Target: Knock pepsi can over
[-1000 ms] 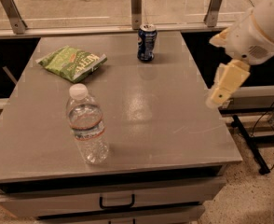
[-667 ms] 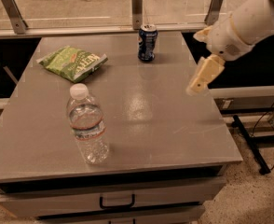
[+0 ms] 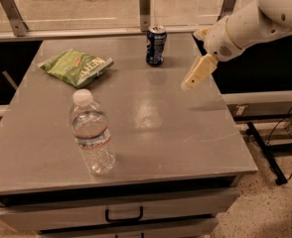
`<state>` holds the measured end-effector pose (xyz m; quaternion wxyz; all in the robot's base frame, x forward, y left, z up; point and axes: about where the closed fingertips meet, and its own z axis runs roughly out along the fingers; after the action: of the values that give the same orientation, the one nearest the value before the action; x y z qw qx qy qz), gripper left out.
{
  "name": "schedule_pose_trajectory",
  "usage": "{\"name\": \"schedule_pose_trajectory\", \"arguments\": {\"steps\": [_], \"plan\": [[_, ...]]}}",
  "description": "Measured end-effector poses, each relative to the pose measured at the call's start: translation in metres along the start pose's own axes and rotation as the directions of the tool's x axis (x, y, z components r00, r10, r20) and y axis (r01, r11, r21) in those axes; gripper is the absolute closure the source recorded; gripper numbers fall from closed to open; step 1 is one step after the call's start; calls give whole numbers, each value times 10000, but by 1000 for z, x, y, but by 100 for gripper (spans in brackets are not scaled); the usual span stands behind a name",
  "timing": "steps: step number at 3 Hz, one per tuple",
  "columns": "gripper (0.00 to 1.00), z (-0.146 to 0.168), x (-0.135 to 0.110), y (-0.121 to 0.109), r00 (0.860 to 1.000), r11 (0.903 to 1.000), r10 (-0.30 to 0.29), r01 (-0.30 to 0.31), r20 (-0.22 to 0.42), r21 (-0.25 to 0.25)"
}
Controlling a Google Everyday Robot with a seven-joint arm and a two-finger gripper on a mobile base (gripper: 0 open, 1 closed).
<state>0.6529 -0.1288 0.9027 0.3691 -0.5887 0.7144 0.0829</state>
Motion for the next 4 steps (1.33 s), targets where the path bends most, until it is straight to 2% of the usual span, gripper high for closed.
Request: {"name": "schedule_pose_trajectory", "arguments": {"steps": [1, 2, 3, 4], "plan": [[0, 17, -3, -10, 9980, 9993, 259, -275, 583, 269], [0, 47, -9, -32, 9844, 9964, 596, -687, 1655, 497], [0, 66, -19, -51, 9638, 9944, 724, -897, 2564, 564], [0, 81, -25, -64, 9337, 9908, 1138, -1321, 3396, 310]]}}
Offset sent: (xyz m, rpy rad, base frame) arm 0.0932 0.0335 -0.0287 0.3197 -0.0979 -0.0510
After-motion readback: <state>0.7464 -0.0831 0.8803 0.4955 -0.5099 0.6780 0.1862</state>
